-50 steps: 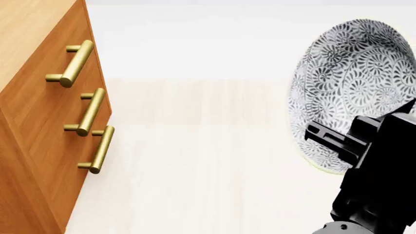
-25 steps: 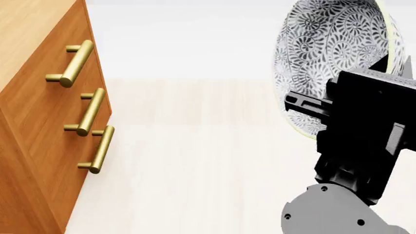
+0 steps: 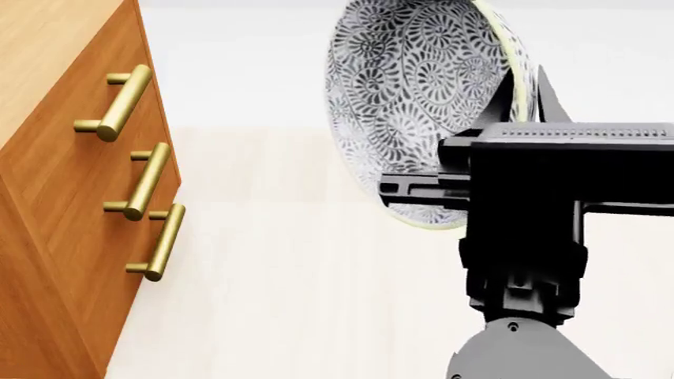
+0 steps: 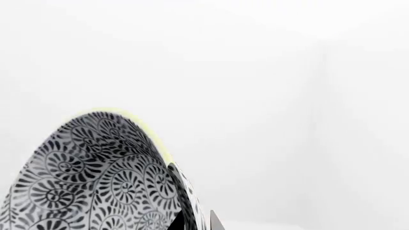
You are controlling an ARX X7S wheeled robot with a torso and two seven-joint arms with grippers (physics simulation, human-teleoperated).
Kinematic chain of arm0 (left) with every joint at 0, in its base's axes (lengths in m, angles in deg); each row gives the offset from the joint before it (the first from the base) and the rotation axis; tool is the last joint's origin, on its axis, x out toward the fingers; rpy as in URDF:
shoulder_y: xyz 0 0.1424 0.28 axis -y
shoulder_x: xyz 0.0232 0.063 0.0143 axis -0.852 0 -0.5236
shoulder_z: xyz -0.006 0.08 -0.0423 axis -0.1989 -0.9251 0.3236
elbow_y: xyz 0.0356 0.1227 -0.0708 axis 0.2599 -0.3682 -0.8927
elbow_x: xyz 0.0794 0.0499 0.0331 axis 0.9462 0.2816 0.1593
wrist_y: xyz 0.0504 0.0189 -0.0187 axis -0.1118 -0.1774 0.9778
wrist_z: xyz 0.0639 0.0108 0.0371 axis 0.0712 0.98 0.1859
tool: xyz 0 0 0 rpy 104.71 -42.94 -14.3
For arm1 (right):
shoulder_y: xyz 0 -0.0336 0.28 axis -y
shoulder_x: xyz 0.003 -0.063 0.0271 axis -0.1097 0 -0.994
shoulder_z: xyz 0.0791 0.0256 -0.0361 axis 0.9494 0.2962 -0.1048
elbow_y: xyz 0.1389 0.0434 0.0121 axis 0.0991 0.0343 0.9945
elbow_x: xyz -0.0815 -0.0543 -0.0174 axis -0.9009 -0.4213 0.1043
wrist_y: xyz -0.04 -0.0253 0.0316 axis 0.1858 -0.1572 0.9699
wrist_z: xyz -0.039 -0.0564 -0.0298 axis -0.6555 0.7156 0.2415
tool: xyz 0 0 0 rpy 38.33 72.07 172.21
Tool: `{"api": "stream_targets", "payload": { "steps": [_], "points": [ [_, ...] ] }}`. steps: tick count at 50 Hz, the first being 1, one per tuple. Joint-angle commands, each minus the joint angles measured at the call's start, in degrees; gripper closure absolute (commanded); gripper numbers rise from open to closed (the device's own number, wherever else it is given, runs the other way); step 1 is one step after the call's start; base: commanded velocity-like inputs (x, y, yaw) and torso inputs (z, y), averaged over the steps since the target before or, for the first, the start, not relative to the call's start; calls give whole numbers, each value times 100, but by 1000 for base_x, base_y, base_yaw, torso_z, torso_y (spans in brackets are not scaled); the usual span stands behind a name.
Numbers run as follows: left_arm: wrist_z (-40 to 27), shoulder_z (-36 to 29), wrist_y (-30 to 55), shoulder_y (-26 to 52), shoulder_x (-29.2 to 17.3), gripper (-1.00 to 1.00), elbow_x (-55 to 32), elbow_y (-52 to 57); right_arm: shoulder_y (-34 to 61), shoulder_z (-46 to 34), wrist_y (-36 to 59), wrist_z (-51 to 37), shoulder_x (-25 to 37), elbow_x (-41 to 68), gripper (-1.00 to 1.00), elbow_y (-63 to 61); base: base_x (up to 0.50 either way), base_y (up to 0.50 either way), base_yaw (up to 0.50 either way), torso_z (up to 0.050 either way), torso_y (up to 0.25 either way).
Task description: Put the bowl on top of the cabinet.
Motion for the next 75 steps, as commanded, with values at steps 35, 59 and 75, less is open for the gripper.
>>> {"api": "stream_targets", "payload": {
  "steps": [35,59,75],
  "points": [
    [-160,28,-108,-181,-97,-100,44,201,-276,38,-1758,2999,221,987,100,1299,0,0,0,0,1],
    [131,-145,2397,524,-342,-100,-210,2146,-810,401,-2399,3771,369,1639,100,1259,0,0,0,1,0],
    [497,-132,3587,1646,-375,-100,-1194,2848,-912,320,-2503,3808,334,1484,100,1193,0,0,0,0,0]
  ]
}}
